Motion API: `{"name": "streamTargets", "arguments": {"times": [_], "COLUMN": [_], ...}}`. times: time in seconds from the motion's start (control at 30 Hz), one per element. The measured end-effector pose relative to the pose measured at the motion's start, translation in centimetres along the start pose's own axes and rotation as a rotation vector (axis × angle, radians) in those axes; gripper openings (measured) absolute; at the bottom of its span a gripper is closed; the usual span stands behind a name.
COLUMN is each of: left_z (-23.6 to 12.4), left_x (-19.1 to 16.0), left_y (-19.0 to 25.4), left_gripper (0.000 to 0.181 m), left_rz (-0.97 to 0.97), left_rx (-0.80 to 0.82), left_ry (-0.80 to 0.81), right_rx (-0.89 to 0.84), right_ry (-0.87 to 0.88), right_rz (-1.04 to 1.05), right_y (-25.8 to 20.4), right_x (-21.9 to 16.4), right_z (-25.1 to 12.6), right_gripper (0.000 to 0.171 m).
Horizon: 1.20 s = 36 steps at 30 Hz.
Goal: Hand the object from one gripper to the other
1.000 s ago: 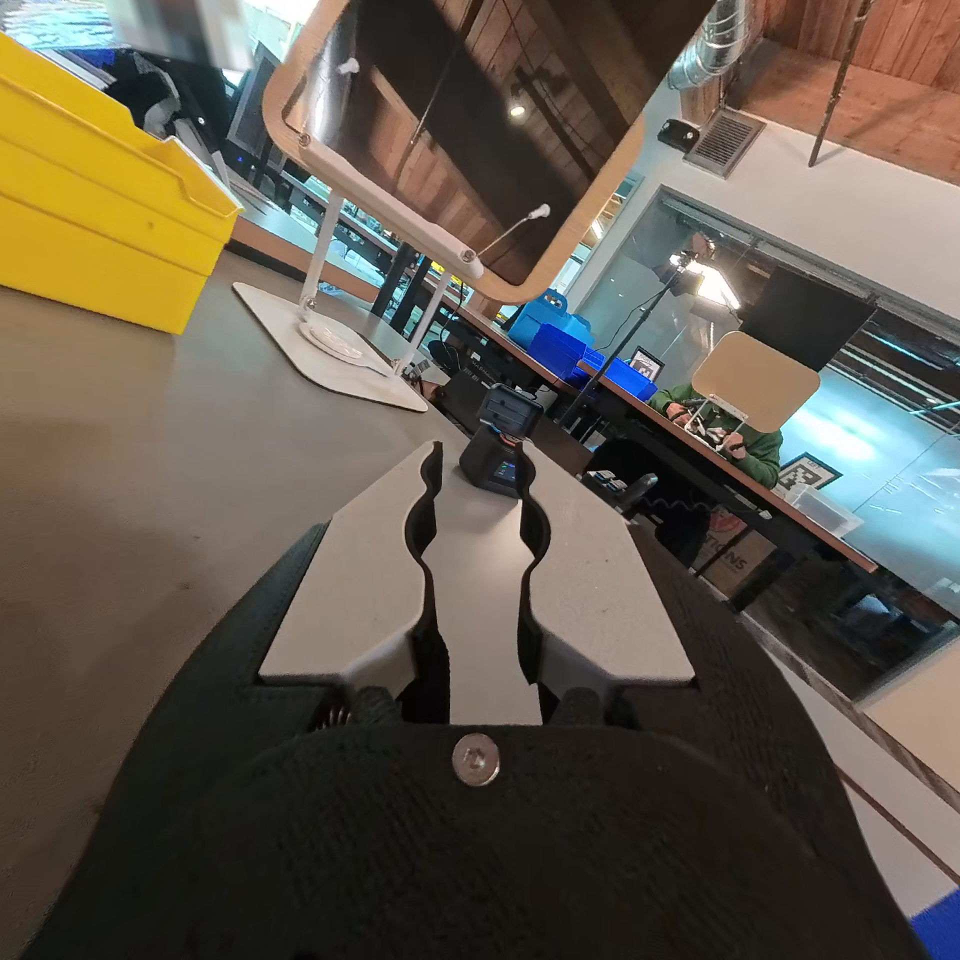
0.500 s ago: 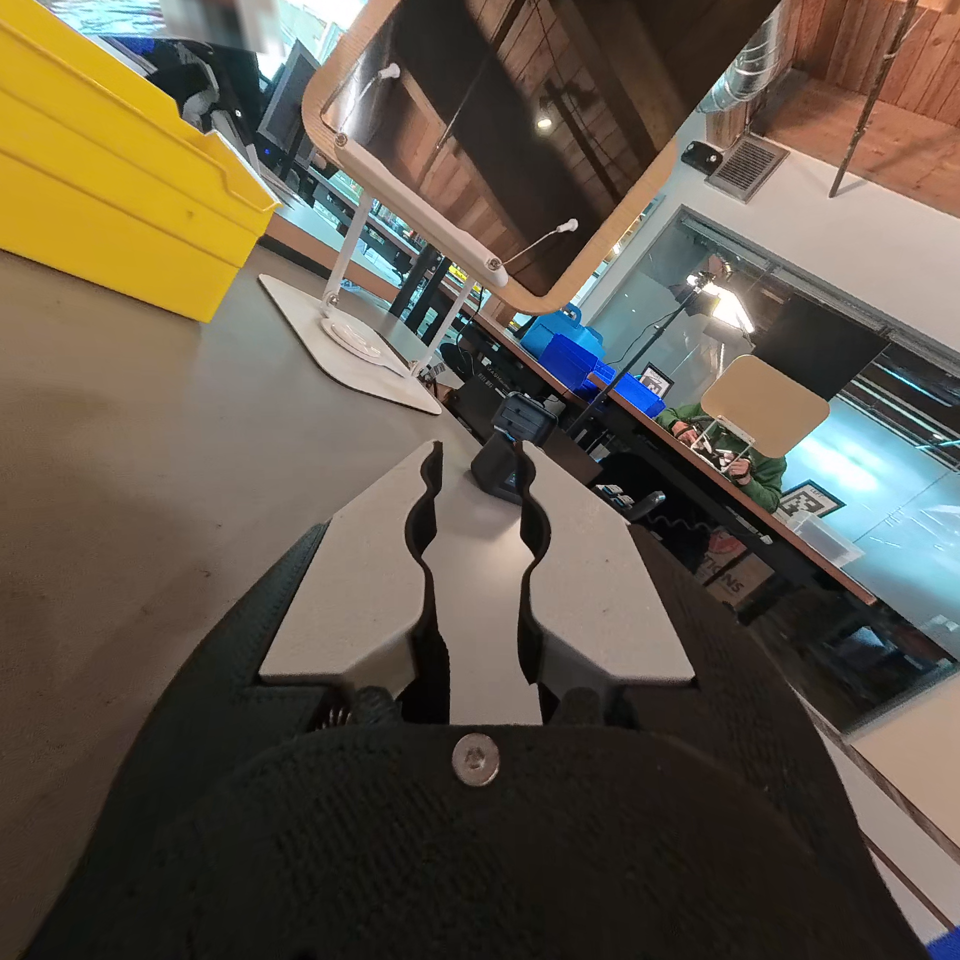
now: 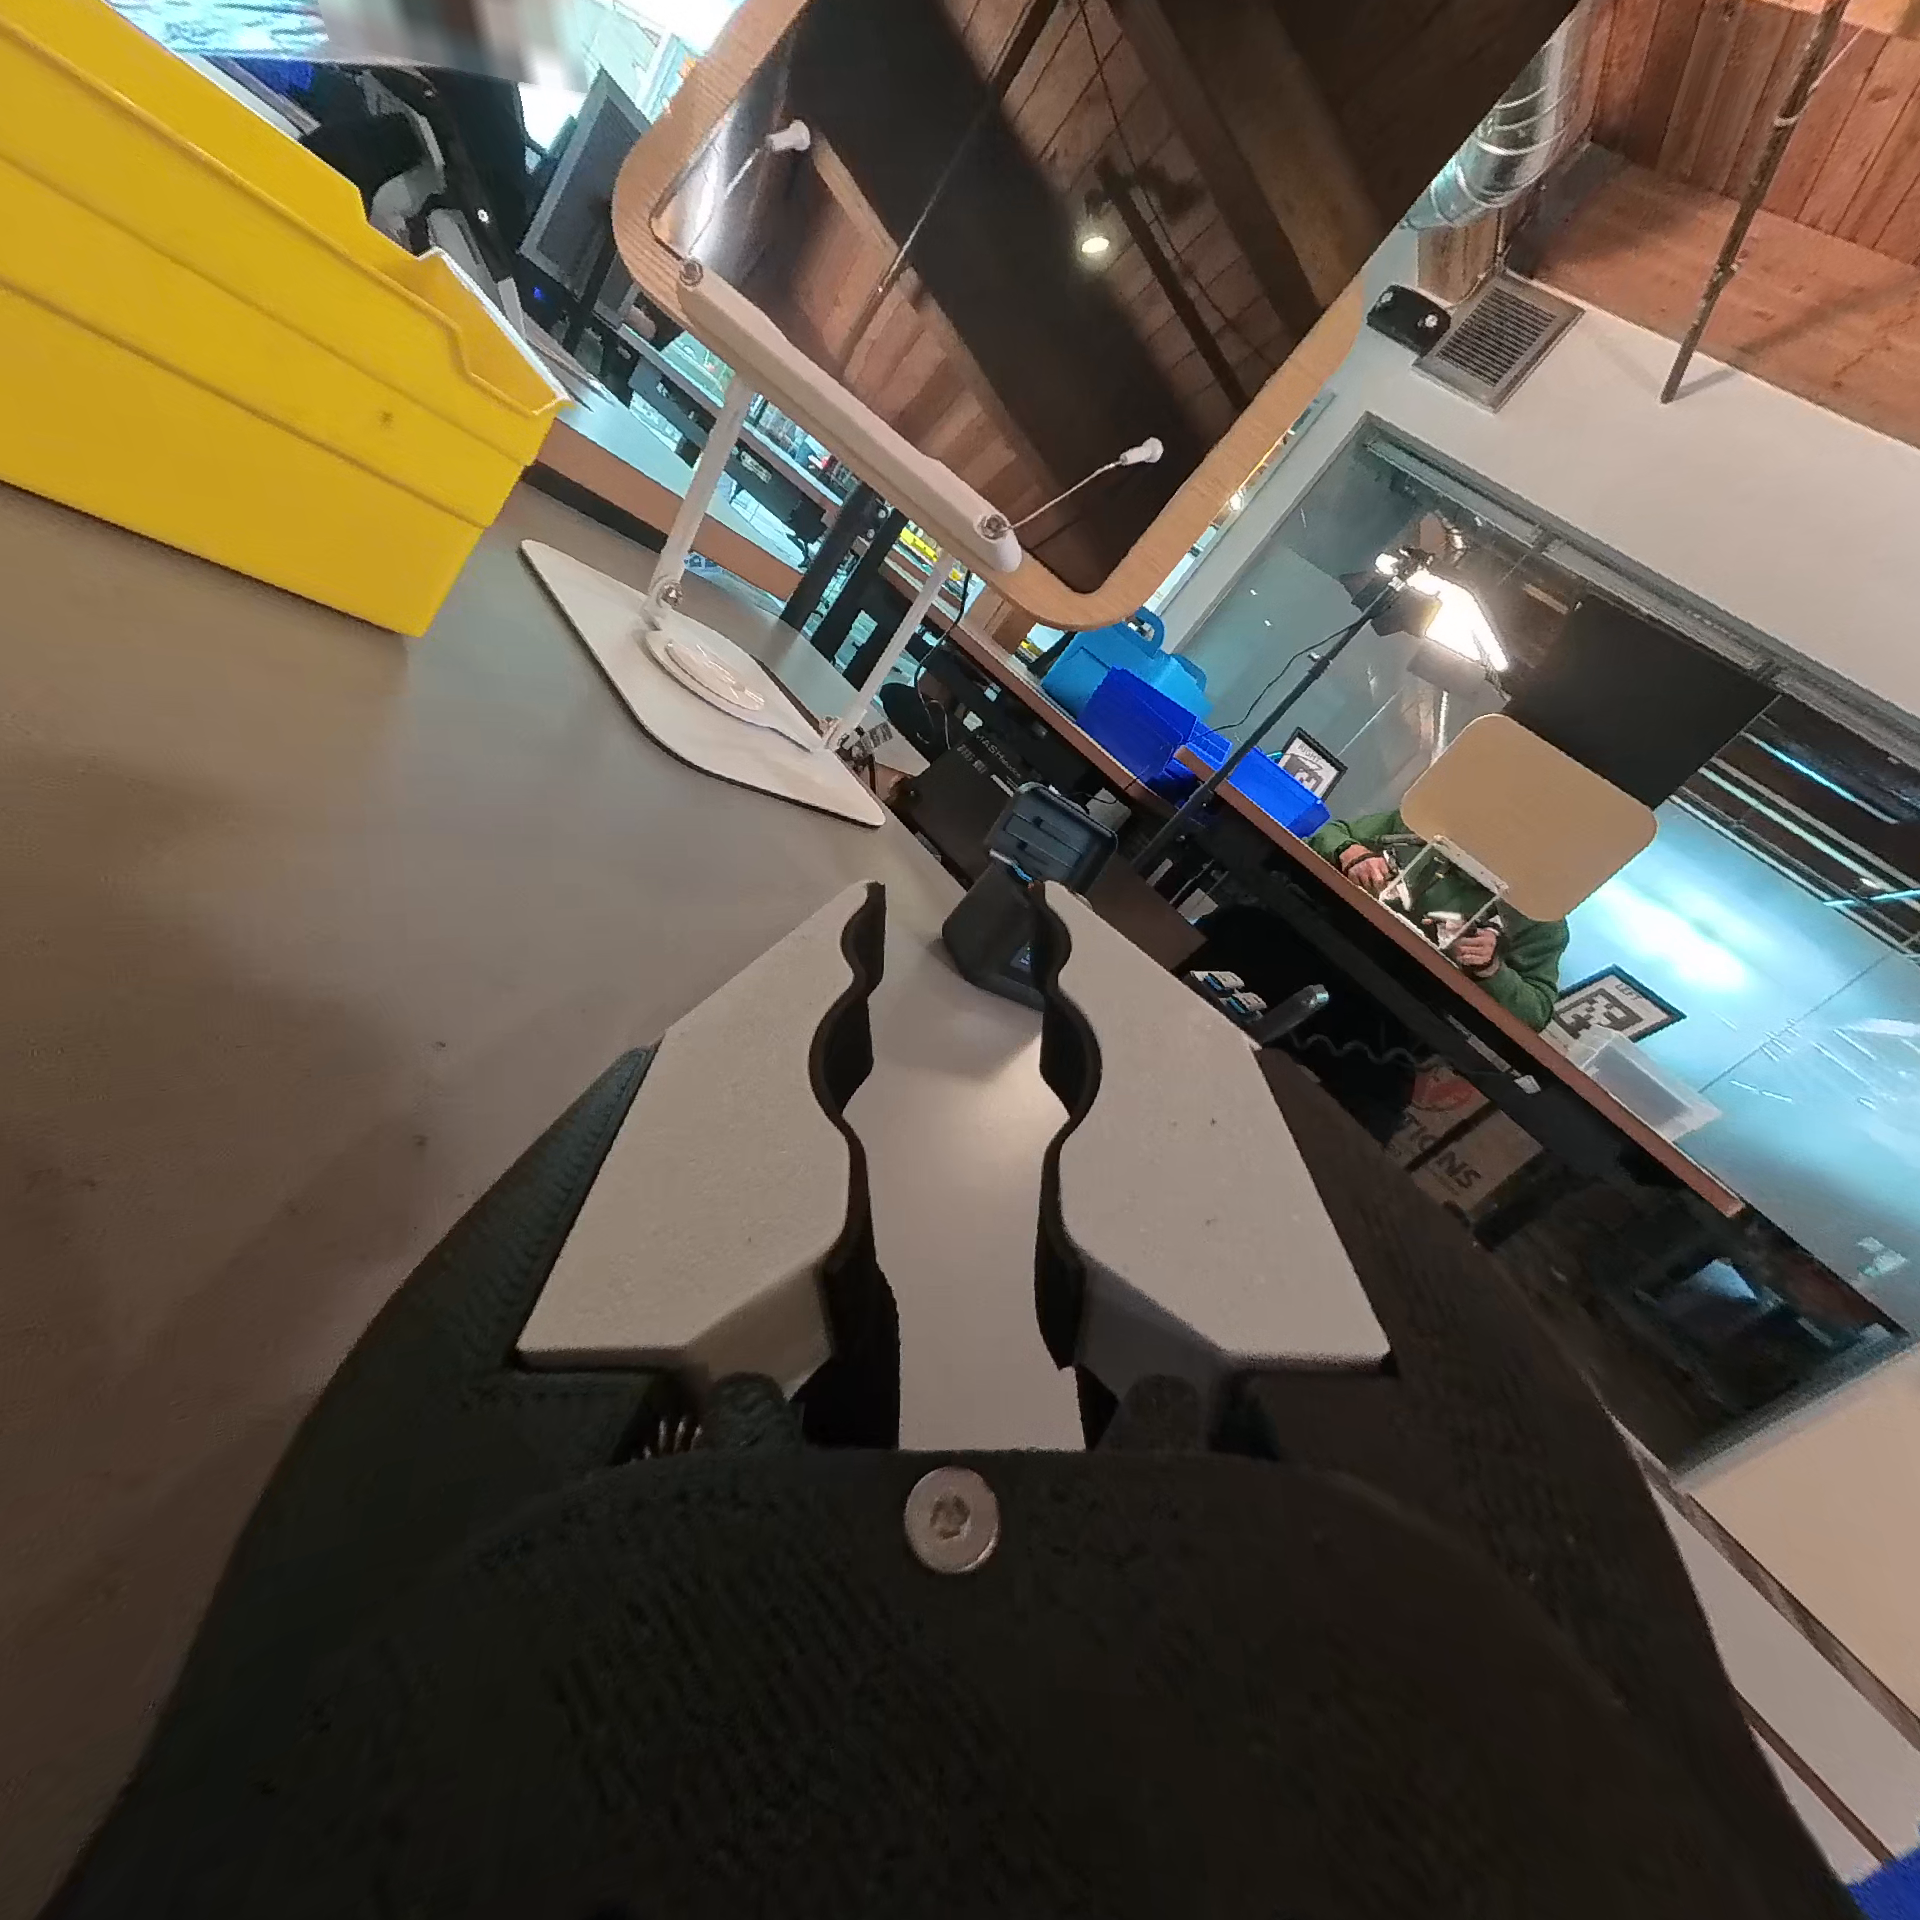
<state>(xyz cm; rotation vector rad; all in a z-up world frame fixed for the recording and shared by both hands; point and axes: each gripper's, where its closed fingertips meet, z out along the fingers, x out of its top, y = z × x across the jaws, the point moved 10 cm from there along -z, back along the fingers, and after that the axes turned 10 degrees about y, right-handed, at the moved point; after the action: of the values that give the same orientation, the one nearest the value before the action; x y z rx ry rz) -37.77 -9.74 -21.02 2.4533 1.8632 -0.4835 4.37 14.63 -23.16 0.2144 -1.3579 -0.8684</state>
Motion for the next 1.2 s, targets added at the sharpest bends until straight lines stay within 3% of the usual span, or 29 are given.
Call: {"name": "streamTargets", "arguments": {"times": [0.13,0.33,0.57,0.7,0.8,0.9,1.03,1.13,1.2], "left_z": [1.1,1.2,0.0,0.4,-0.2,-3.5,-11.0,-14.1,-14.7], "left_x": [0.2,1.2,2.3,2.5,2.5,3.1,5.2,7.7,10.1], "left_y": [0.1,-0.2,-0.8,-1.1,-1.0,-0.2,4.0,7.9,10.3], "left_gripper": [0.026,0.023,0.051,0.027,0.026,0.026,0.026,0.026,0.026], "left_rz": [-0.013,0.008,0.067,0.152,0.196,0.208,0.237,0.219,0.193], "left_rx": [-0.017,-0.004,0.066,0.08,0.077,0.21,0.493,0.719,0.743], "left_ry": [0.026,0.199,0.324,0.324,0.356,0.536,0.892,0.916,0.928], "right_rx": [0.004,0.012,0.014,0.017,0.016,0.012,0.01,0.011,0.011], "right_ry": [0.001,0.001,-0.001,0.0,0.0,0.001,0.003,0.008,0.011], "right_rz": [-0.002,-0.002,-0.002,-0.005,-0.006,-0.001,0.004,0.004,-0.001], "right_y": [0.0,-0.1,-0.2,-0.2,-0.2,-0.2,-0.1,-0.1,-0.2], "right_x": [0.0,0.0,0.0,0.0,0.0,0.0,0.0,0.1,0.2], "right_z": [0.0,0.1,0.1,0.2,0.2,0.2,0.3,0.2,0.1], "right_gripper": [0.026,0.027,0.027,0.026,0.026,0.026,0.026,0.026,0.026]}}
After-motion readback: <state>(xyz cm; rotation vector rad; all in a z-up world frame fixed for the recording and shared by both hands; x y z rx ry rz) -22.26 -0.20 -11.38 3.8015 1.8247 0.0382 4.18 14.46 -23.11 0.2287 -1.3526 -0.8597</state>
